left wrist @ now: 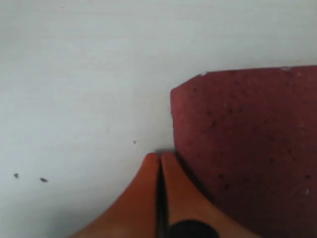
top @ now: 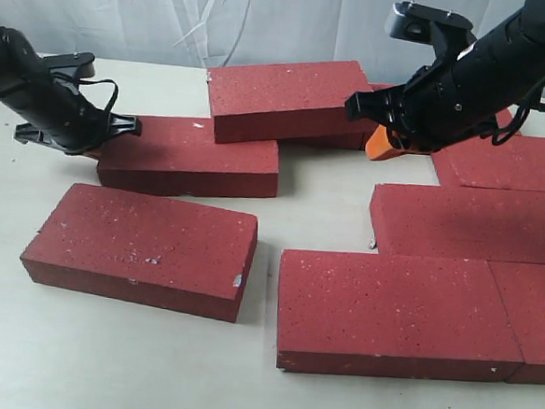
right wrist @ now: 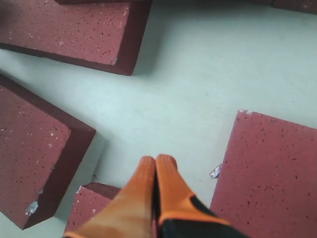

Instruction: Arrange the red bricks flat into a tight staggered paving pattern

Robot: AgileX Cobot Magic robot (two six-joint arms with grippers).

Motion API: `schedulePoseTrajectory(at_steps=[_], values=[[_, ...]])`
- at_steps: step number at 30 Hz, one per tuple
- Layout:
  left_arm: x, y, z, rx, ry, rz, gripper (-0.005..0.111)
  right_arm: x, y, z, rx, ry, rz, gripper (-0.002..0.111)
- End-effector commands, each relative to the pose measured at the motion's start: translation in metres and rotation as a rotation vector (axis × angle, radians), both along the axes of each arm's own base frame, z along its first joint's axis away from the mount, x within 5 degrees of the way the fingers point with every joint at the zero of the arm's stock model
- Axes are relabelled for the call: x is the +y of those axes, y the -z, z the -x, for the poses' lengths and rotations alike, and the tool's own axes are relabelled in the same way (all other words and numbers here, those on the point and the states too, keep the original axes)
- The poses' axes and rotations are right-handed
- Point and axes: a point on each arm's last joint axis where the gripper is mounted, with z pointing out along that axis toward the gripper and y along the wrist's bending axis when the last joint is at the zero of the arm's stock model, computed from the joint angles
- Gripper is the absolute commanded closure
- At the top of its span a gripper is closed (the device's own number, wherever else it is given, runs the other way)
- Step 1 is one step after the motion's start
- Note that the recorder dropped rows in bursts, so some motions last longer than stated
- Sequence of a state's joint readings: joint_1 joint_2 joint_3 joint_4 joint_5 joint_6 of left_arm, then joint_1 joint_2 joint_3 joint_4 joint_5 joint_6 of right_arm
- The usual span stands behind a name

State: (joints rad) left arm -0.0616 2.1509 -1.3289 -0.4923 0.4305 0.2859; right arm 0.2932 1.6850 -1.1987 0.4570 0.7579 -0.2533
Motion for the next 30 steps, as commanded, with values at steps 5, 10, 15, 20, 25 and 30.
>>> schedulePoseTrajectory(at_steps=[5,10,15,20,25,30], values=[[-0.007,0.004,0.002,0.026,0.015,0.075,0.107,-0.002,-0.005,-0.002,-0.022,0.012,-0.01,0.109],[-0.012,0.003,0.002,0.007,0.056,0.094,0.107,-0.001,-0.005,-0.002,-0.021,0.012,-0.012,0.109],[-0.028,0.002,0.003,-0.012,0.125,0.096,0.107,-0.001,-0.005,-0.002,-0.021,0.012,-0.012,0.109],[-0.041,0.001,0.005,-0.024,0.159,0.1,0.107,-0.001,-0.005,-0.002,-0.02,0.015,-0.018,0.109],[-0.043,0.001,0.005,-0.031,0.177,0.095,0.107,-0.001,-0.005,-0.001,-0.018,0.014,-0.018,0.109],[-0.027,-0.01,0.003,-0.044,0.146,0.083,0.107,-0.001,-0.005,-0.001,-0.014,0.013,-0.017,0.109]])
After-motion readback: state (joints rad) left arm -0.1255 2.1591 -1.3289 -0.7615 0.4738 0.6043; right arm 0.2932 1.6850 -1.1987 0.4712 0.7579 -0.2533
